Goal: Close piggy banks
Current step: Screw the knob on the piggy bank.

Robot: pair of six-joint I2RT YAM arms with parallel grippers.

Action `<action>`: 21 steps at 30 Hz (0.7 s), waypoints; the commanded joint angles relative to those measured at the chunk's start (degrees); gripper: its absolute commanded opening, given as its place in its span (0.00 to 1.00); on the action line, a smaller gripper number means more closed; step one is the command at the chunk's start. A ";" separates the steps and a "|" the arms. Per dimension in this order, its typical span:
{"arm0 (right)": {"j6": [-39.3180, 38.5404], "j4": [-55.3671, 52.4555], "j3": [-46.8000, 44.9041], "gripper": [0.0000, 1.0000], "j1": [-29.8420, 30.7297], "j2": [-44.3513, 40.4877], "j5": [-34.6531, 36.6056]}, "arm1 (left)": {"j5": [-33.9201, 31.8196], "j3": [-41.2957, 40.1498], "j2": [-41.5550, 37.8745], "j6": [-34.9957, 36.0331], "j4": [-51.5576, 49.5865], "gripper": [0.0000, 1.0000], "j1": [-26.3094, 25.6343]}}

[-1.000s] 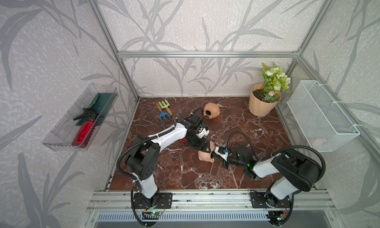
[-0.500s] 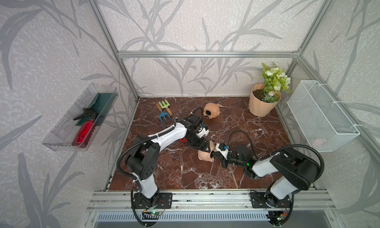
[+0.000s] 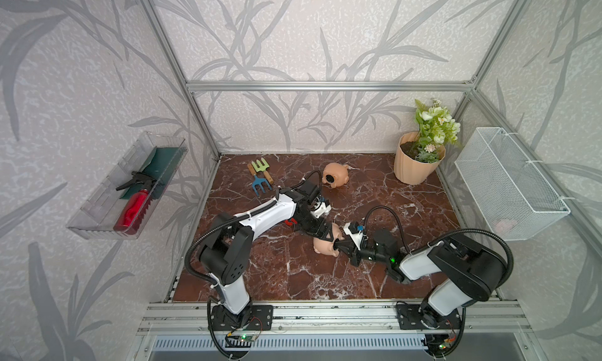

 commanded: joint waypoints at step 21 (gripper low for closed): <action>19.06 9.57 1.12 0.00 -2.43 6.84 -4.36 | -2.63 -0.58 2.16 0.91 -1.13 0.84 -1.07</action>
